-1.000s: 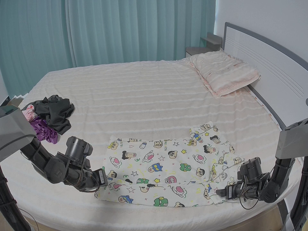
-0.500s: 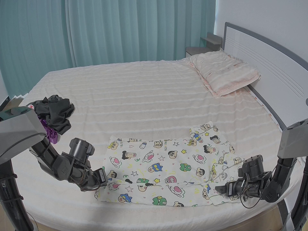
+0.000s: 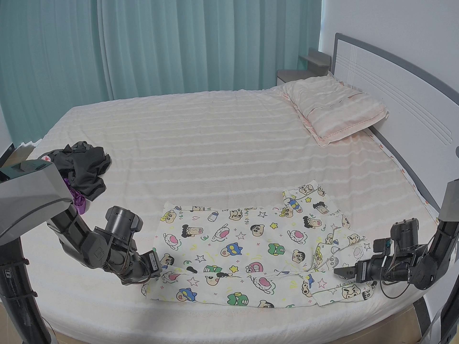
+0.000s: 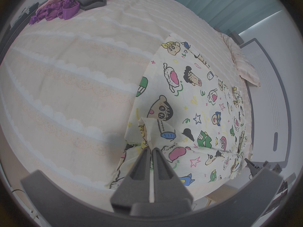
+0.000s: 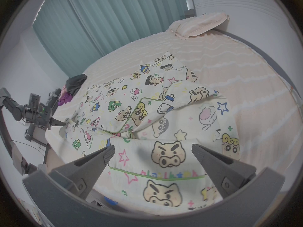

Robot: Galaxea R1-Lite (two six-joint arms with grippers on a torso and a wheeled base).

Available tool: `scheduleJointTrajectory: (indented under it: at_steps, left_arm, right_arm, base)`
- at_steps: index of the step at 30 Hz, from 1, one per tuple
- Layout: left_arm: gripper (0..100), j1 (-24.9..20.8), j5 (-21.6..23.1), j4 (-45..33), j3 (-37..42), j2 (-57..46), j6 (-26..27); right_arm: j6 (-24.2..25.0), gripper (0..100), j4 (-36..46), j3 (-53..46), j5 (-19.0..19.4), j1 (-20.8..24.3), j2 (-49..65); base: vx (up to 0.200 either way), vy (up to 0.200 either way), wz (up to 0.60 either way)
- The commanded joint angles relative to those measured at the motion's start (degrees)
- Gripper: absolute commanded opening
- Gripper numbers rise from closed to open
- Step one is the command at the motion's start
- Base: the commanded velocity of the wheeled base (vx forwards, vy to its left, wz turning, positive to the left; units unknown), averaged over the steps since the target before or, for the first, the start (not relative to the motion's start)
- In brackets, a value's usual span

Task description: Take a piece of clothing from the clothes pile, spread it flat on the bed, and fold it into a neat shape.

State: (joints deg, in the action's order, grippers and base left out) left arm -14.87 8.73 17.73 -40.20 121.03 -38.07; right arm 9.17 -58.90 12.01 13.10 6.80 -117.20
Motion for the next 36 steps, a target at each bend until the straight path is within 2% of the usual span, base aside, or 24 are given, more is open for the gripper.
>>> scheduleJointTrajectory:
  at_steps: [1,3,5,9,13,18,26,27,36]
  left_arm:
    - [0,0.02,-0.03,0.03,-0.05,0.17,0.01]
    - [0,0.02,-0.03,0.03,-0.14,0.26,0.01]
    - [0,0.02,-0.12,0.03,-0.14,0.26,0.01]
    - [0,0.02,-0.12,-0.06,-0.23,0.26,0.01]
    - [0,0.02,-0.12,-0.06,-0.31,0.35,0.01]
    - [0,0.02,-0.12,-0.06,-0.49,0.44,0.10]
    - [0,0.02,-0.12,-0.06,-0.49,0.44,0.10]
    - [0,0.02,-0.12,-0.06,-0.49,0.44,0.10]
    - [0,0.02,-0.38,-0.06,-0.66,0.44,0.10]
  right_arm:
    - [-5.74,100,-0.33,0.21,5.09,-7.94,-4.09]
    - [-8.82,100,-0.60,0.38,6.14,-9.79,-6.64]
    - [-9.78,100,-0.77,1.00,6.76,-11.02,-8.04]
    - [-10.05,100,-0.77,1.70,7.99,-11.72,-9.98]
    - [-9.87,100,-1.39,1.97,12.56,-11.72,-10.59]
    - [-10.05,100,-1.48,1.79,15.99,-11.81,-10.59]
    - [-11.80,100,-2.00,2.05,15.02,-9.88,-11.82]
    - [-11.80,0,-2.18,2.05,14.93,-9.88,-11.82]
    - [-11.10,0,-5.69,2.05,15.20,-12.08,-12.70]
  base:
    - [0.000,0.000,0.00]
    - [0.000,0.000,0.00]
    - [0.000,0.000,0.00]
    - [0.000,0.000,0.00]
    - [0.000,0.000,0.00]
    - [0.000,0.000,0.00]
    - [0.000,0.000,0.00]
    - [0.000,0.000,0.00]
    - [0.000,0.000,0.00]
